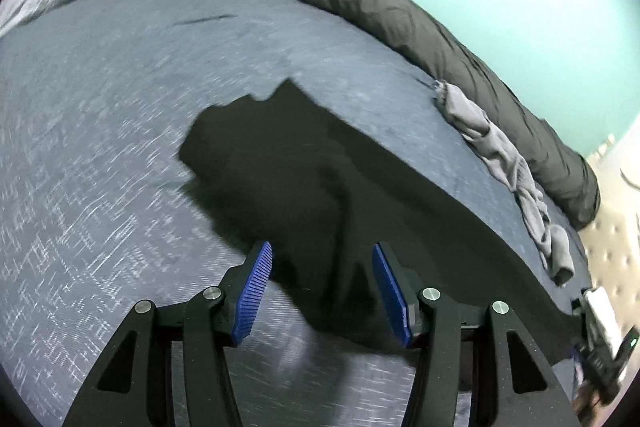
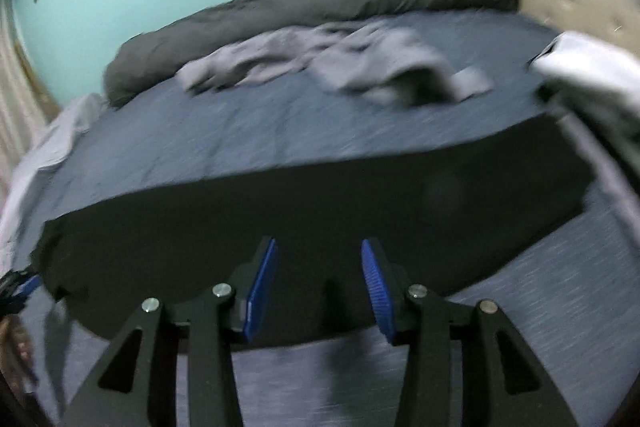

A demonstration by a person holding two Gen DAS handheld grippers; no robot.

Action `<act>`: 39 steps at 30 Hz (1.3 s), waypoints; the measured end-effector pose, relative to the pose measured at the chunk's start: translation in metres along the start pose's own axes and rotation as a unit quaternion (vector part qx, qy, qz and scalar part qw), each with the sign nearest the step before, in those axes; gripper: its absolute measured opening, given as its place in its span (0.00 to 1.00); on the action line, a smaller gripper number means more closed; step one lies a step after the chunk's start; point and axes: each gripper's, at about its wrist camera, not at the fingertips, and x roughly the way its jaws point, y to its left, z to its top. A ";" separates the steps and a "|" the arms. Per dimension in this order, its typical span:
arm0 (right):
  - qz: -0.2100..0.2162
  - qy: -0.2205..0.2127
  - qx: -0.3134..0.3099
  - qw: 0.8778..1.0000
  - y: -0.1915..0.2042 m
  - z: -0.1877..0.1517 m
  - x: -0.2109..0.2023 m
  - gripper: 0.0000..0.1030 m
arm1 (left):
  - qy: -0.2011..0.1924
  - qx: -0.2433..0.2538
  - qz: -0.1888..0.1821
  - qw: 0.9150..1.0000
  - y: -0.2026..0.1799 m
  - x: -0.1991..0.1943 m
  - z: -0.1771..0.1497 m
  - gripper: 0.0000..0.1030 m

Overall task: Fold clothes
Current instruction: 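Grasp the trousers' folded end with the left tool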

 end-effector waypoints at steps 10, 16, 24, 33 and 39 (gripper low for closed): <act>0.064 0.026 -0.031 0.997 0.046 -0.033 0.033 0.44 | -0.007 -0.026 -0.003 1.000 0.026 0.017 0.014 0.59; 0.077 0.030 -0.037 0.996 0.051 -0.038 0.039 0.44 | -0.019 -0.024 -0.015 0.999 0.023 0.023 0.021 0.57; 0.090 0.032 -0.037 0.995 0.053 -0.042 0.042 0.44 | -0.076 -0.030 -0.017 0.997 0.031 -0.003 0.034 0.12; 0.093 0.028 -0.039 0.994 0.057 -0.041 0.039 0.44 | -0.075 -0.083 -0.034 0.993 0.065 0.005 0.041 0.12; 0.096 0.030 -0.038 0.994 0.057 -0.042 0.040 0.44 | -0.067 -0.104 -0.063 0.990 0.068 0.010 0.045 0.22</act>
